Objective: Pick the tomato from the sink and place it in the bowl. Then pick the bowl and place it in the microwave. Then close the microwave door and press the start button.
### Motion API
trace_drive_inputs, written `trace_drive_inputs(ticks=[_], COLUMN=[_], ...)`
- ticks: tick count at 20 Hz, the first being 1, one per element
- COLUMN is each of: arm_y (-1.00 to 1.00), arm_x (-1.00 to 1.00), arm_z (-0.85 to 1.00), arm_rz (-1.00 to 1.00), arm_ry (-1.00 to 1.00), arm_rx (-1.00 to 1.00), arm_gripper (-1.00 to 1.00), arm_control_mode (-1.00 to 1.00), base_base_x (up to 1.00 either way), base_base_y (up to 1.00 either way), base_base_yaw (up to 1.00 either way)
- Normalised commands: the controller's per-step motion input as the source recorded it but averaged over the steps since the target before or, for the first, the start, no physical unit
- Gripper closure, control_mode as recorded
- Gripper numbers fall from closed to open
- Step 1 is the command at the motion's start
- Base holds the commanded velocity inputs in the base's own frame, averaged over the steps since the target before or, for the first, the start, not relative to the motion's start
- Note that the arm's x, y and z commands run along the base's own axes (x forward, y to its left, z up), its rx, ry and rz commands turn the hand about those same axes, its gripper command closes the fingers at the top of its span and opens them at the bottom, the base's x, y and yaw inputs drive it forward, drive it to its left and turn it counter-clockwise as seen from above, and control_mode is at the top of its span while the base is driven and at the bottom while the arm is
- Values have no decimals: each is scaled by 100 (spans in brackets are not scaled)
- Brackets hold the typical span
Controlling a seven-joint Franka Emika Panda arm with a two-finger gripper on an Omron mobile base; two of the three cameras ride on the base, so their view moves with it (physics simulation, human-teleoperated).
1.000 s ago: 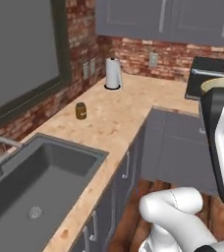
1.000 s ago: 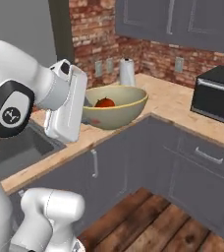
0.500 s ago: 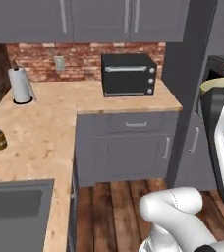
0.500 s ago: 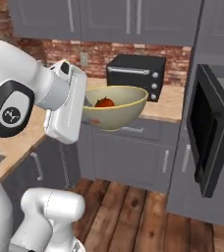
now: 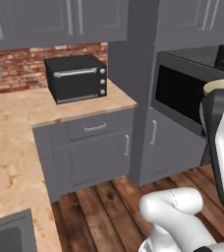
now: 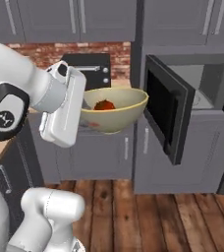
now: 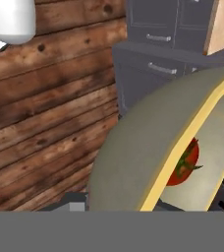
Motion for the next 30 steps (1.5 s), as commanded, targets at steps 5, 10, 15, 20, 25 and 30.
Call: trace_drive_inputs(ticks=[5, 10, 15, 20, 25, 30], arm_y=[0, 0, 0, 0, 0, 0], arm_x=[0, 0, 0, 0, 0, 0], arm_z=[0, 0, 0, 0, 0, 0], arm_rz=[0, 0, 0, 0, 0, 0], arm_ry=[0, 0, 0, 0, 0, 0], arm_rx=[0, 0, 0, 0, 0, 0], arm_gripper=[100, 100, 100, 100, 100, 100], arm_control_mode=[100, 100, 100, 100, 100, 100], base_base_x=[0, 0, 0, 0, 3, 44], base_base_y=[0, -2, -6, -22, -31, -49], base_base_yaw=[-43, -52, -57, -57, -57, -52])
